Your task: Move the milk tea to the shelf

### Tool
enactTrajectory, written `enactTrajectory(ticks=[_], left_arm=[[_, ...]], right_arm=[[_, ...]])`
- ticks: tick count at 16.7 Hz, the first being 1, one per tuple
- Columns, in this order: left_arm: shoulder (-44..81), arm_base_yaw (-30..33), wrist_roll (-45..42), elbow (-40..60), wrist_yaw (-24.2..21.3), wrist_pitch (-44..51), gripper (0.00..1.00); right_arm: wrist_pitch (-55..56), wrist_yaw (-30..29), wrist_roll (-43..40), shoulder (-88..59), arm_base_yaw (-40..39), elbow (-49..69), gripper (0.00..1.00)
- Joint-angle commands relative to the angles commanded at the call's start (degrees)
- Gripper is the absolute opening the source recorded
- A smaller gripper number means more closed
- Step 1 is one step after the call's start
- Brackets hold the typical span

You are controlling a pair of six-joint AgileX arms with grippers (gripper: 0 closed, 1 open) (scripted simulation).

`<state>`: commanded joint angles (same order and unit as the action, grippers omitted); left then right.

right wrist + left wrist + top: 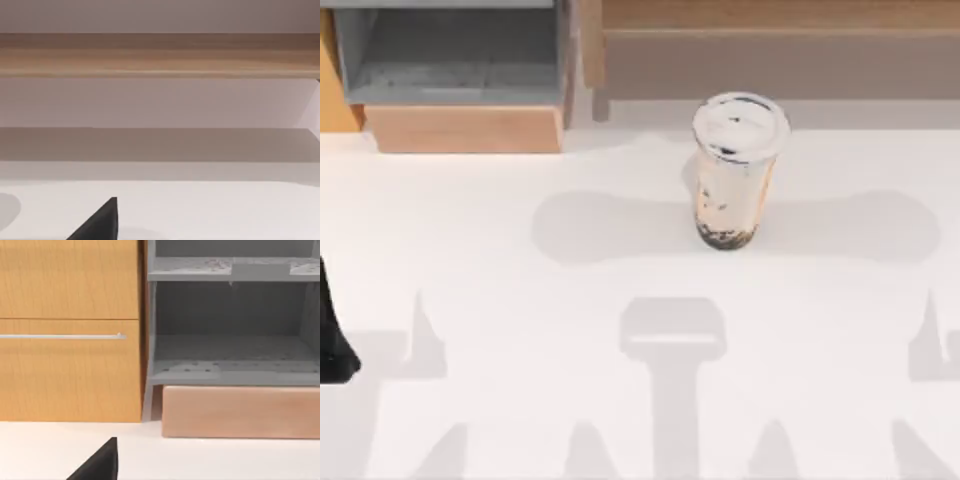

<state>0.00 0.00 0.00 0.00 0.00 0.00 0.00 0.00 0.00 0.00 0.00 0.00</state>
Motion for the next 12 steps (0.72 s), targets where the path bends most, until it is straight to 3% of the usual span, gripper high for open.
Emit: enactTrajectory(ticks=[5, 12], left_arm=[[0.0, 0.0, 0.0, 0.0, 0.0, 0.0, 1.0], [0.0, 0.0, 0.0, 0.0, 0.0, 0.0, 1.0]], right_arm=[[3.17, -1.91, -0.1, -3.2, -1.3, 1.91, 1.0], [23.37, -13.96, -0.24, -28.82, -11.76, 12.01, 1.0]])
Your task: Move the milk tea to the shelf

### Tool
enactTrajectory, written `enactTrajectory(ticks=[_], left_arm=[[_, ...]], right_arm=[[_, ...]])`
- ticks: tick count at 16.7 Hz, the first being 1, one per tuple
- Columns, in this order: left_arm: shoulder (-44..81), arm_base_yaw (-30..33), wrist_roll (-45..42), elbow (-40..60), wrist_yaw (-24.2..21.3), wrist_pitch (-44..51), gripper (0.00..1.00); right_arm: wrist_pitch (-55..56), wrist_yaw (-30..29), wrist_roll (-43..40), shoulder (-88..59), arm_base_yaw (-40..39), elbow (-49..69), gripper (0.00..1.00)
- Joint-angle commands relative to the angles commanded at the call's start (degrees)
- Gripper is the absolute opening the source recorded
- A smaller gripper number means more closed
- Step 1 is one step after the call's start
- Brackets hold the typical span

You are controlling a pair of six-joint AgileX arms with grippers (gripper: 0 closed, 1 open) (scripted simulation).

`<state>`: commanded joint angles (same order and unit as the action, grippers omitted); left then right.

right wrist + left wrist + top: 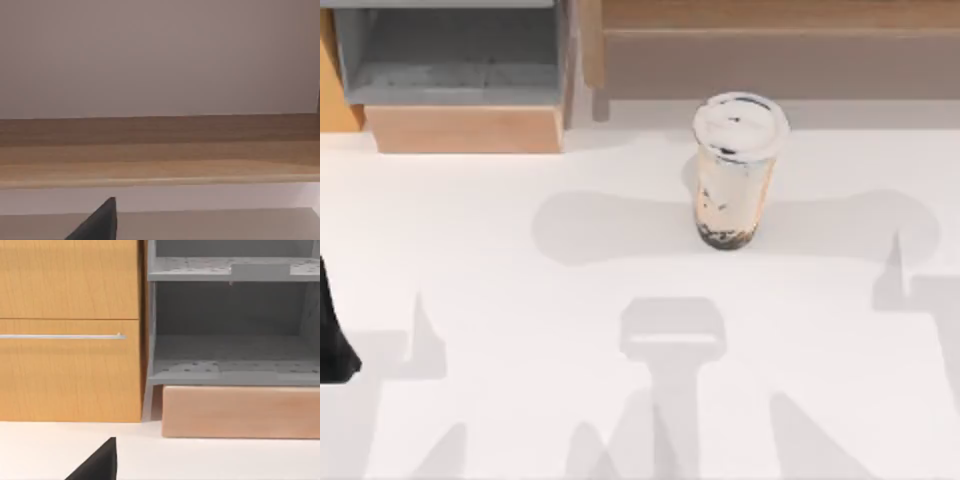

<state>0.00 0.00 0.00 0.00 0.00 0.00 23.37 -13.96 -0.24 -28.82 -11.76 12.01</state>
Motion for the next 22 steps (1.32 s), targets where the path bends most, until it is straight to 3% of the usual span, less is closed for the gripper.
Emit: enactTrajectory(ticks=[14, 18, 22], left_arm=[[0.0, 0.0, 0.0, 0.0, 0.0, 0.0, 1.0], [0.0, 0.0, 0.0, 0.0, 0.0, 0.0, 1.0], [0.0, 0.0, 0.0, 0.0, 0.0, 0.0, 1.0]], right_arm=[[53.36, -32.81, 0.53, -81.26, -32.33, 19.96, 1.0], [63.17, -38.24, 0.61, -95.07, -37.94, 23.91, 1.0], [66.51, -39.96, 0.63, -99.16, -39.77, 25.31, 1.0]])
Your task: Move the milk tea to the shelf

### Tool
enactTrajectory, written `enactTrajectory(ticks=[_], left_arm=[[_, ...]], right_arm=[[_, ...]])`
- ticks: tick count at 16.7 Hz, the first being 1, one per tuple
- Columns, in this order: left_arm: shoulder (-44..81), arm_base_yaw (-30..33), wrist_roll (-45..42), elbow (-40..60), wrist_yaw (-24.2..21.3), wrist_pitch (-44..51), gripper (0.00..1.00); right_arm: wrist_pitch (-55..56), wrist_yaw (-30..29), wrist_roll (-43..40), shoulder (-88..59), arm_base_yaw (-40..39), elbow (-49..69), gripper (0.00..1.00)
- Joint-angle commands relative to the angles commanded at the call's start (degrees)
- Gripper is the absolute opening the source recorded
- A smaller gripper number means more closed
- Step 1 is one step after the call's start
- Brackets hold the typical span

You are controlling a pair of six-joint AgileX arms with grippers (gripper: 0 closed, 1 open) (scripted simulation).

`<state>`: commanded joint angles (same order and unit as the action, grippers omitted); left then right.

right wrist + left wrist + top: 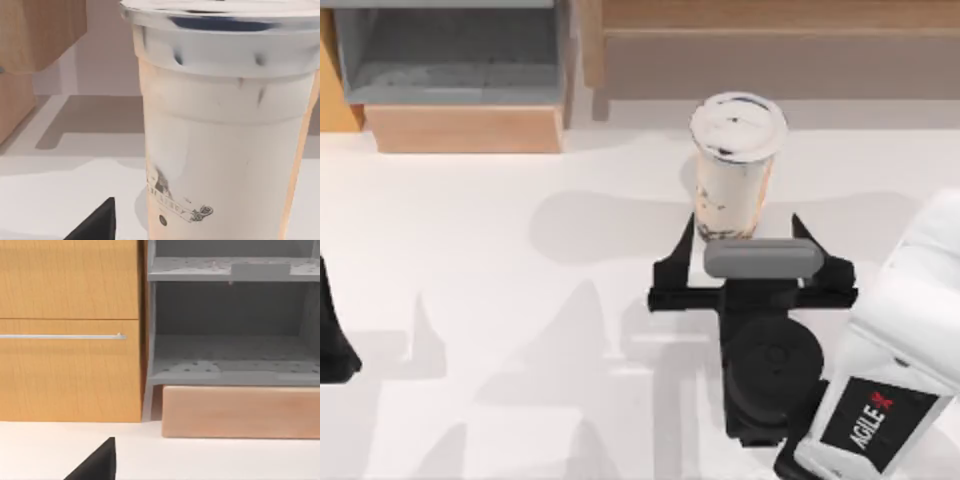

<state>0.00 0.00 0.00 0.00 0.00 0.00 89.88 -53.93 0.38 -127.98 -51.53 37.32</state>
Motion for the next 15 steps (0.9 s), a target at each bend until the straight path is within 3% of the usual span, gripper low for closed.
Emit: enactTrajectory(ticks=[6, 15], left_arm=[[0.0, 0.0, 0.0, 0.0, 0.0, 0.0, 1.0], [0.0, 0.0, 0.0, 0.0, 0.0, 0.0, 1.0]], right_arm=[[-0.69, 0.78, 0.01, -0.12, 0.86, 0.7, 1.0], [-8.91, 9.98, -0.23, -4.22, 10.04, 13.42, 1.0]])
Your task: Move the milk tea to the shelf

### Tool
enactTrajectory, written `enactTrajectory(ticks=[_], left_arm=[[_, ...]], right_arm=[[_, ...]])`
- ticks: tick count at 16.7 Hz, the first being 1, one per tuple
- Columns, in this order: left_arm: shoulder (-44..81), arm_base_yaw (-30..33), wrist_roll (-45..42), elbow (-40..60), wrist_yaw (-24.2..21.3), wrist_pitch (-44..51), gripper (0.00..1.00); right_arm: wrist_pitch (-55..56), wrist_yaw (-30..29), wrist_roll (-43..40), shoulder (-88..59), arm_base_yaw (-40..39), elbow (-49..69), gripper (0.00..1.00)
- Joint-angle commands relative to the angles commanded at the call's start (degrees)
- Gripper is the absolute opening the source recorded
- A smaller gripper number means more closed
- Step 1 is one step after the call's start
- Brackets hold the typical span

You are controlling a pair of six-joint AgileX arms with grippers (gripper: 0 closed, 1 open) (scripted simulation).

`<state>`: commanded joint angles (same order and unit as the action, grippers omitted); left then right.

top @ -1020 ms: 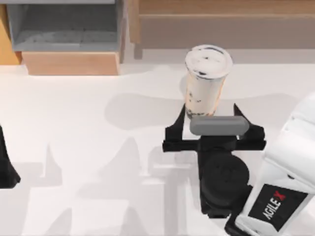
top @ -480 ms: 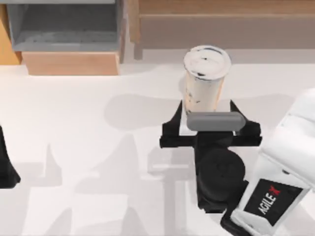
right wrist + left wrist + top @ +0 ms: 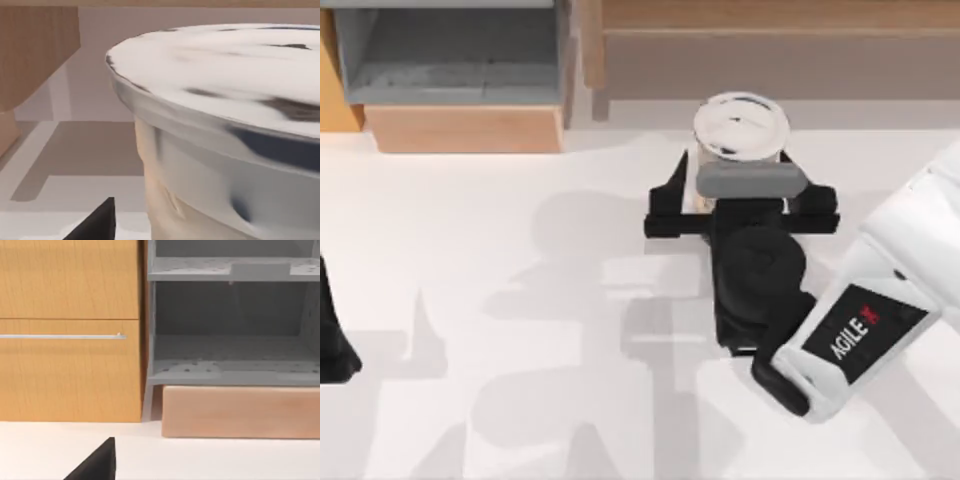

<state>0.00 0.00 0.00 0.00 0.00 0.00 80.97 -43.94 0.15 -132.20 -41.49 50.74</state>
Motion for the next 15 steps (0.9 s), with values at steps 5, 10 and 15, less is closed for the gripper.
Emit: enactTrajectory(ticks=[5, 10, 15], left_arm=[[0.0, 0.0, 0.0, 0.0, 0.0, 0.0, 1.0], [0.0, 0.0, 0.0, 0.0, 0.0, 0.0, 1.0], [0.0, 0.0, 0.0, 0.0, 0.0, 0.0, 1.0]], right_arm=[[-0.06, 0.07, 0.0, -0.03, 0.07, 0.09, 0.92], [-0.06, 0.07, 0.0, -0.03, 0.07, 0.09, 0.55], [-0.06, 0.07, 0.0, -0.03, 0.07, 0.09, 0.17]])
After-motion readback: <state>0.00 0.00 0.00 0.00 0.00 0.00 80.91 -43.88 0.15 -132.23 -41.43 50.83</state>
